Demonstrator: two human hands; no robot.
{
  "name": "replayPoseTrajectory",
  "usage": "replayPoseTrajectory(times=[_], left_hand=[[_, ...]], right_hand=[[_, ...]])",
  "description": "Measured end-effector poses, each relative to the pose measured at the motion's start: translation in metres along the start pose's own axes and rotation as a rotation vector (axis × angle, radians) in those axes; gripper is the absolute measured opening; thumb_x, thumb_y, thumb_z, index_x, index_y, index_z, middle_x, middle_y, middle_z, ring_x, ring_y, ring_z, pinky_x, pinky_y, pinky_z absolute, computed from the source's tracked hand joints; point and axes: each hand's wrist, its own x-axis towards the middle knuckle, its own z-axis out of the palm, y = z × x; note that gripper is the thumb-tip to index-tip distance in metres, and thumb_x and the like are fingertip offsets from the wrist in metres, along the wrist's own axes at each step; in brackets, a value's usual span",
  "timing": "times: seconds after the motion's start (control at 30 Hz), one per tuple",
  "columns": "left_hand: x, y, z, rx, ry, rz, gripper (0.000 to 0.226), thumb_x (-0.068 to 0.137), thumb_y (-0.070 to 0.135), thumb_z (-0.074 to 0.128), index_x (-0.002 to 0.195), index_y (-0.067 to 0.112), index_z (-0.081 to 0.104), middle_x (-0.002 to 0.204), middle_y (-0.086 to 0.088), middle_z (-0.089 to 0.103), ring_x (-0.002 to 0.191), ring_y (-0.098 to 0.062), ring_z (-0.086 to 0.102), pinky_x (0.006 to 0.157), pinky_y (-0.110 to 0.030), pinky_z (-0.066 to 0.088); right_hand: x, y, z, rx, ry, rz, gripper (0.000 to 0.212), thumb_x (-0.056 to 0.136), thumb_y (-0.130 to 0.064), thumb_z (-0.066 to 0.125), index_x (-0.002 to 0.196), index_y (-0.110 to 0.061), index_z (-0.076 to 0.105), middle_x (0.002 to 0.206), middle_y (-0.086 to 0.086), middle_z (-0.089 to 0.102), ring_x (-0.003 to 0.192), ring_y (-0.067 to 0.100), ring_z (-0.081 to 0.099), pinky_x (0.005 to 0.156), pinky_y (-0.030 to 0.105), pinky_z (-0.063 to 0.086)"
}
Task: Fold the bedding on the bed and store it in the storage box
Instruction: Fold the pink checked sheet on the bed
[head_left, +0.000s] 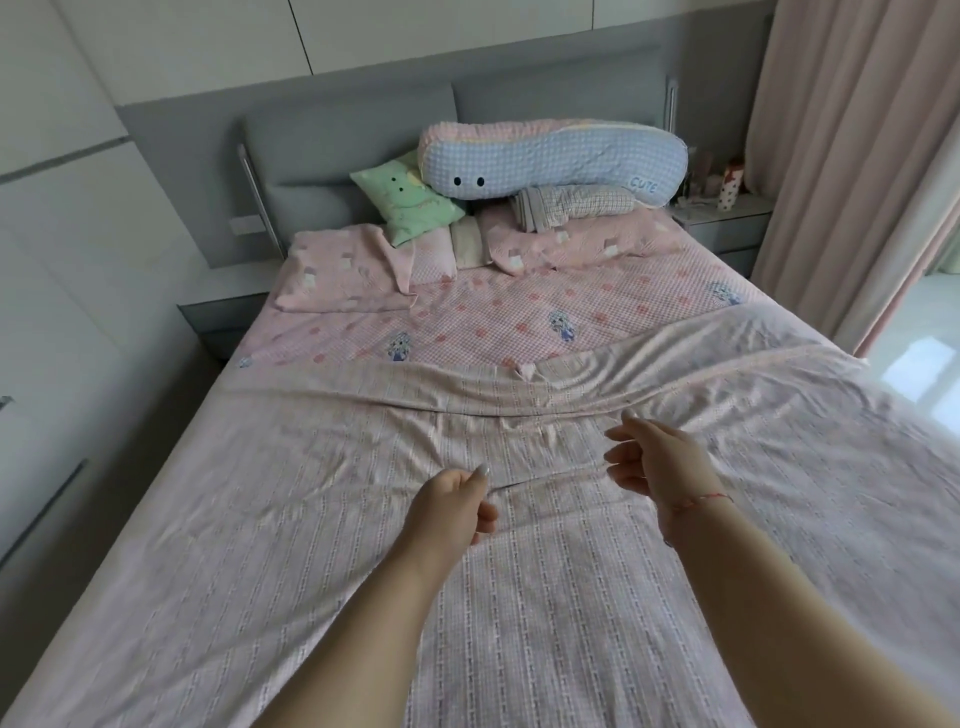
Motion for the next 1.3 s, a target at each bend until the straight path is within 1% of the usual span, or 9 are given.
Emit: replayPoseTrajectory(times=[0.17, 0.33, 0.5, 0.7, 0.8, 0.9, 0.97, 1.13, 1.3], left_hand=[[0.054, 0.003, -0.006, 0.008, -0.057, -0.010, 0.030, 0.100, 0.037, 0.047, 0.104, 0.011, 0.060, 0.082, -0.007, 0.070, 0.074, -0.017, 0.065, 0.073, -0.032, 0.052], [0.098, 0.012, -0.027, 0.072, -0.080, -0.004, 0.028, 0.101, 0.035, 0.046, 0.101, 0.011, 0.060, 0.086, -0.010, 0.070, 0.071, -0.016, 0.065, 0.068, -0.030, 0.051], [0.129, 0.016, -0.049, 0.127, -0.065, 0.012, 0.026, 0.100, 0.035, 0.047, 0.099, 0.012, 0.061, 0.087, -0.010, 0.071, 0.075, -0.018, 0.066, 0.077, -0.038, 0.055], [0.164, 0.028, -0.054, 0.141, -0.045, 0.010, 0.028, 0.100, 0.032, 0.046, 0.100, 0.008, 0.061, 0.088, -0.010, 0.071, 0.077, -0.020, 0.067, 0.079, -0.038, 0.054], [0.190, 0.036, -0.052, 0.144, -0.034, 0.000, 0.031, 0.100, 0.033, 0.046, 0.101, 0.005, 0.060, 0.088, -0.010, 0.072, 0.075, -0.020, 0.067, 0.080, -0.039, 0.054], [0.226, 0.048, -0.047, 0.164, 0.002, -0.004, 0.029, 0.099, 0.034, 0.047, 0.096, 0.009, 0.060, 0.085, -0.008, 0.072, 0.077, -0.020, 0.069, 0.085, -0.042, 0.054], [0.257, 0.056, -0.040, 0.158, 0.021, -0.011, 0.027, 0.099, 0.034, 0.047, 0.094, 0.011, 0.059, 0.082, -0.006, 0.071, 0.077, -0.020, 0.069, 0.082, -0.041, 0.055], [0.362, 0.068, -0.006, 0.133, 0.030, -0.067, 0.026, 0.099, 0.034, 0.048, 0.093, 0.013, 0.060, 0.081, -0.006, 0.072, 0.077, -0.021, 0.069, 0.083, -0.042, 0.055], [0.490, 0.041, 0.038, 0.142, -0.004, -0.171, 0.022, 0.097, 0.032, 0.049, 0.092, 0.014, 0.060, 0.083, -0.008, 0.072, 0.079, -0.024, 0.066, 0.084, -0.045, 0.055]], right_hand=[[0.038, -0.006, 0.016, -0.067, 0.076, 0.022, 0.028, 0.097, -0.027, 0.051, 0.082, -0.006, 0.063, 0.065, 0.007, 0.059, 0.057, 0.018, 0.053, 0.059, 0.028, 0.044], [0.070, -0.022, 0.055, -0.049, 0.112, 0.031, 0.027, 0.097, -0.025, 0.050, 0.081, -0.006, 0.060, 0.065, 0.007, 0.058, 0.055, 0.017, 0.051, 0.057, 0.026, 0.044], [0.100, -0.031, 0.081, -0.115, 0.085, 0.015, 0.029, 0.098, -0.027, 0.047, 0.078, -0.010, 0.059, 0.068, 0.005, 0.059, 0.056, 0.015, 0.052, 0.056, 0.024, 0.045], [0.156, -0.037, 0.082, -0.150, 0.094, 0.046, 0.031, 0.097, -0.030, 0.049, 0.077, -0.009, 0.059, 0.066, 0.005, 0.058, 0.055, 0.016, 0.052, 0.056, 0.025, 0.045], [0.202, -0.041, 0.086, -0.164, 0.096, 0.074, 0.032, 0.096, -0.030, 0.049, 0.075, -0.009, 0.058, 0.064, 0.006, 0.058, 0.053, 0.016, 0.051, 0.054, 0.026, 0.043], [0.255, -0.044, 0.099, -0.191, 0.080, 0.111, 0.032, 0.096, -0.029, 0.049, 0.074, -0.008, 0.057, 0.064, 0.007, 0.057, 0.052, 0.016, 0.050, 0.054, 0.026, 0.042], [0.293, -0.045, 0.110, -0.199, 0.065, 0.126, 0.031, 0.096, -0.028, 0.050, 0.074, -0.007, 0.057, 0.063, 0.007, 0.056, 0.051, 0.017, 0.049, 0.053, 0.026, 0.041], [0.399, -0.034, 0.131, -0.257, 0.015, 0.131, 0.032, 0.096, -0.027, 0.049, 0.072, -0.009, 0.057, 0.063, 0.007, 0.057, 0.051, 0.017, 0.050, 0.053, 0.025, 0.041], [0.514, 0.018, 0.136, -0.344, 0.013, 0.191, 0.031, 0.097, -0.027, 0.050, 0.072, -0.009, 0.056, 0.063, 0.007, 0.057, 0.052, 0.017, 0.051, 0.053, 0.025, 0.042]])
